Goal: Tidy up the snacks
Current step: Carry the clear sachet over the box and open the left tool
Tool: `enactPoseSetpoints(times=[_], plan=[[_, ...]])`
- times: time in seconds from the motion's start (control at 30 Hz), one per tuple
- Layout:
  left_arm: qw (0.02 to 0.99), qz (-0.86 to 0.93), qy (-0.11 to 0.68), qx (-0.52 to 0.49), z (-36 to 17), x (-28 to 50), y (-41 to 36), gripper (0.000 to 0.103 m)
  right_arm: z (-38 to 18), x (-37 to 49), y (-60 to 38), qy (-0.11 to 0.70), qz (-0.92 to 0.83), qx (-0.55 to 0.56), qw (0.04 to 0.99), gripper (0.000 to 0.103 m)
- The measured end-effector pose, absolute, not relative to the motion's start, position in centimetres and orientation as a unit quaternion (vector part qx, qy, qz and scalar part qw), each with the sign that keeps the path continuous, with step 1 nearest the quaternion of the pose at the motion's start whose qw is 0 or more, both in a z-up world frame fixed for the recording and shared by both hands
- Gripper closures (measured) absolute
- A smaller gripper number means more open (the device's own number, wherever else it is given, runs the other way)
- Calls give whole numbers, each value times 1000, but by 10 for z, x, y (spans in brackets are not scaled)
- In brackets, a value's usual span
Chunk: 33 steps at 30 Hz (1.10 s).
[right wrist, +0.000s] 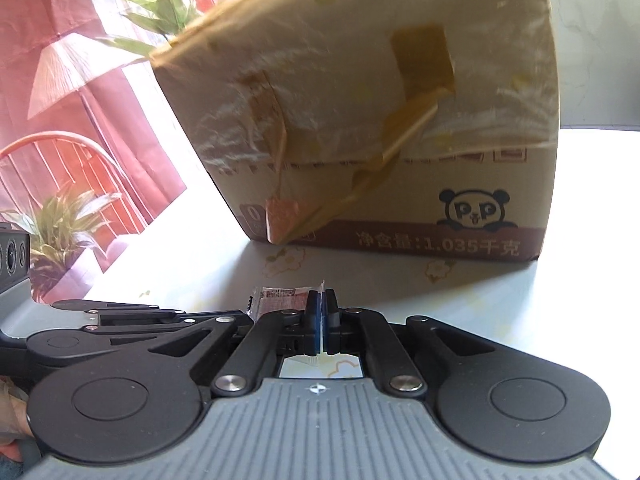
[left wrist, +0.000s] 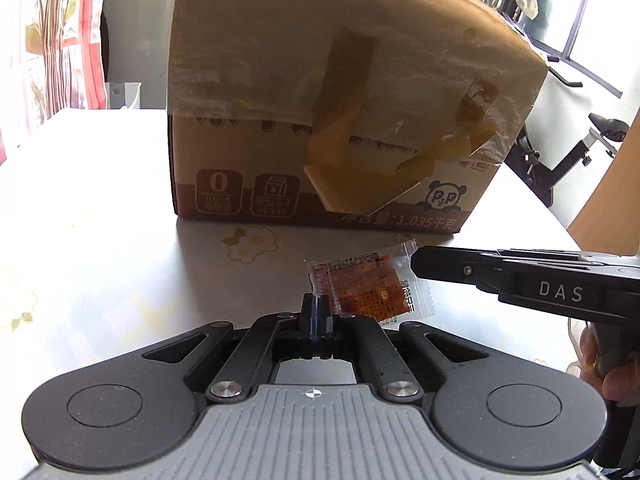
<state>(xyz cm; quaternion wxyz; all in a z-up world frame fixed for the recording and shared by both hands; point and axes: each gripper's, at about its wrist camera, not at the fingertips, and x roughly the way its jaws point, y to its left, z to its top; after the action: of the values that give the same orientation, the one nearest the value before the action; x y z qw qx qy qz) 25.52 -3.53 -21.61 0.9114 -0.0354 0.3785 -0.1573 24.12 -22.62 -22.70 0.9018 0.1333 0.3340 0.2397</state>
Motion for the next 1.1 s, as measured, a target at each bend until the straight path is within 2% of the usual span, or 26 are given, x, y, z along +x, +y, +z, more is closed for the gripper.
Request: enactPoseSetpoints(times=[0.4,0.77,0.9,1.1], plan=[[944,-178,276,-13,-142,242,-45,102,-173,225,-244,255,242,143,925,102],[961,-193,196,-10,-69,271,-57,102,-102,241,-254,160,247,120,948,102],[963,-196,186,-14,-48,299,-64,102,-83,267,-256,139,240,101,955,102],[953,-201,225,-24,-41,351,-78,102,-72,319,-259,153,215,76,962,102]])
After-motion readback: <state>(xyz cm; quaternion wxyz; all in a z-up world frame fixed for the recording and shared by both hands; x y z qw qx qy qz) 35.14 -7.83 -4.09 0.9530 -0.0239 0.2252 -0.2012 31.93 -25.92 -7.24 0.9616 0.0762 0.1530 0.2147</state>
